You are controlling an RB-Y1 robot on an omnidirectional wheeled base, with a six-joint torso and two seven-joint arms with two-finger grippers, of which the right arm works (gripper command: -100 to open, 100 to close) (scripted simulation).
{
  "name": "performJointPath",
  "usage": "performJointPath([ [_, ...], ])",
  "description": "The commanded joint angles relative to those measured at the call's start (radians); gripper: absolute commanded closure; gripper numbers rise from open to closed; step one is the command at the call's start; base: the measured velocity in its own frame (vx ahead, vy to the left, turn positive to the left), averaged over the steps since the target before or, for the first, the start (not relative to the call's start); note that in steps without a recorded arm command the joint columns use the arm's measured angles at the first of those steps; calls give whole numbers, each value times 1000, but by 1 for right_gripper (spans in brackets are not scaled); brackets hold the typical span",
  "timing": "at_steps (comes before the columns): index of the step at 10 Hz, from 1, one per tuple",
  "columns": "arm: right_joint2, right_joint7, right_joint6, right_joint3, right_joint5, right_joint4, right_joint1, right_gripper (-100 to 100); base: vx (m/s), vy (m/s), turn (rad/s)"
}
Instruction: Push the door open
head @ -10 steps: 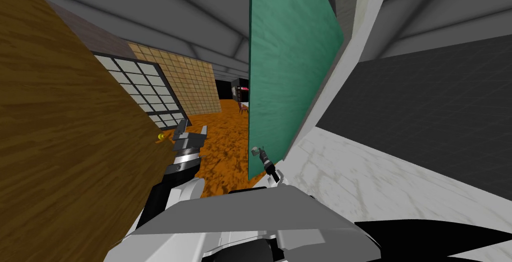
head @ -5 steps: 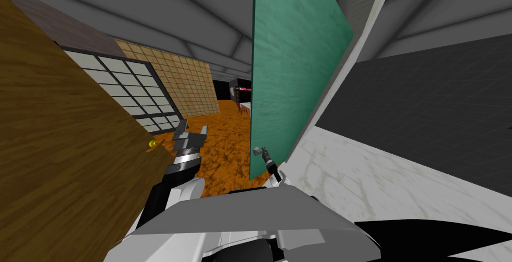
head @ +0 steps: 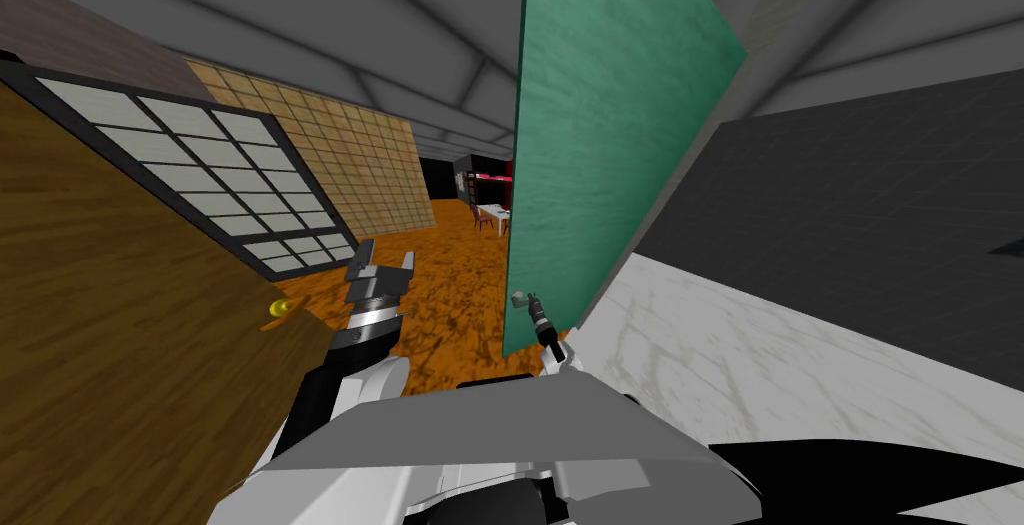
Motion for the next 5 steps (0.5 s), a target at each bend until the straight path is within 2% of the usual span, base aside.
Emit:
performJointPath([
  [1, 0, 18, -9, -26, -21, 13, -10, 100, 134, 124, -53],
  [5, 14, 40, -2, -60, -48, 12, -9, 100, 156, 141, -68],
])
